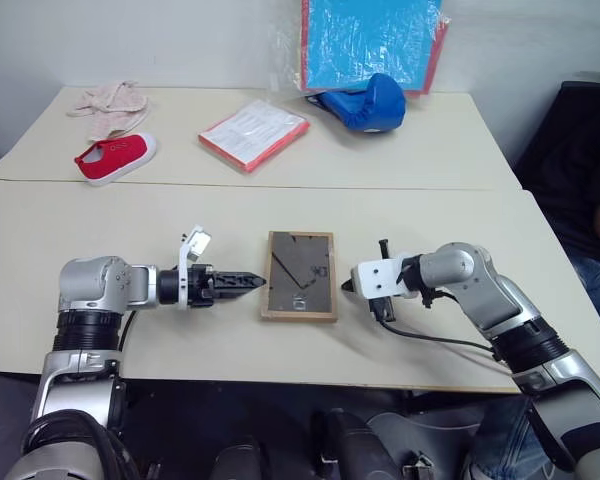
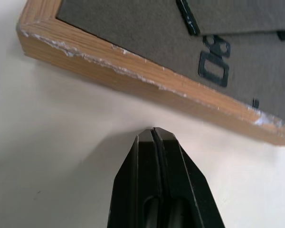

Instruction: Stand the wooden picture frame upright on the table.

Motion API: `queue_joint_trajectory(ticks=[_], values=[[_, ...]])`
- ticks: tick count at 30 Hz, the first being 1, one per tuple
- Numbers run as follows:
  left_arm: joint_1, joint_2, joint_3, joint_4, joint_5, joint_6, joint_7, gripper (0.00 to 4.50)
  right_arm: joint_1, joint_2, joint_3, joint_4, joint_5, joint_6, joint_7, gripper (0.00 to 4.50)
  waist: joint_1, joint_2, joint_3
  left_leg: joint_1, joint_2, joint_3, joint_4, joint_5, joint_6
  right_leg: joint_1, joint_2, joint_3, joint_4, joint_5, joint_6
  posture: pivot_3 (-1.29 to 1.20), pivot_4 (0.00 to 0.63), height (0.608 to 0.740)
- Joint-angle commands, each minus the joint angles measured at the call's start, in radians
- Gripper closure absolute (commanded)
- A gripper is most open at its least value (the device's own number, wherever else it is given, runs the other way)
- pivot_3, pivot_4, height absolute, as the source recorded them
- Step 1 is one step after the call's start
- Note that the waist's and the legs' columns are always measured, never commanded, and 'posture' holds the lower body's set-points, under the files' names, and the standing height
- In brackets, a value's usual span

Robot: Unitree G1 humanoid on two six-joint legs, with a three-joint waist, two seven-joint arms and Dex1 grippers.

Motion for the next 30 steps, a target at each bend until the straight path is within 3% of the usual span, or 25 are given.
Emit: queue_joint_trajectory(ticks=[1,7,13,24,26,30], values=[[0.004,-0.061,-0.109,0.040,0.022,0.034,0.062,0.02,-0.033,0.023,0.035,0.026,-0.065,-0.060,-0.039,4.50,0.001,0.001,-0.001,0.001,0.000,0.000,0.000,0.000,0.000,0.001,0.000,0.000,0.000,0.000,0.000,0.00,0.150,0.740],[-0.049,-0.150,-0.125,0.035,-0.010,0.073,0.098,0.02,-0.037,0.050,0.027,0.035,-0.079,-0.065,-0.047,4.50,0.021,0.002,-0.004,0.004,0.000,-0.001,0.000,0.000,0.001,0.006,0.000,-0.001,-0.003,0.000,0.000,0.00,0.150,0.740],[-0.084,-0.170,-0.074,0.030,-0.033,0.077,0.114,0.02,-0.024,0.044,0.018,0.030,-0.083,-0.065,-0.048,4.50,0.018,0.002,-0.004,0.004,0.000,-0.004,0.000,-0.001,0.001,0.007,0.000,-0.002,-0.004,0.000,0.000,0.00,0.150,0.740],[-0.070,-0.036,-0.082,-0.011,-0.085,0.016,0.024,3.21,0.014,0.031,-0.045,-0.019,-0.010,0.019,-0.045,4.50,0.008,0.001,-0.003,-0.001,0.000,-0.004,0.000,0.001,-0.002,0.001,0.000,-0.003,-0.002,0.000,0.000,0.00,0.150,0.740],[-0.071,-0.016,-0.081,-0.029,-0.086,-0.018,0.018,3.23,0.019,0.030,-0.099,-0.068,0.081,0.136,-0.006,4.50,0.008,0.001,-0.002,-0.002,0.000,-0.004,0.000,0.001,-0.002,0.000,0.000,-0.003,-0.001,0.000,0.000,0.00,0.150,0.740],[-0.069,0.019,-0.064,-0.093,-0.110,-0.084,-0.011,3.23,-0.045,0.041,-0.244,-0.193,0.351,0.547,0.086,3.64,0.003,0.002,0.001,-0.005,0.000,-0.004,0.000,0.002,-0.003,-0.004,0.000,-0.002,0.001,0.000,0.000,0.00,0.150,0.740]])
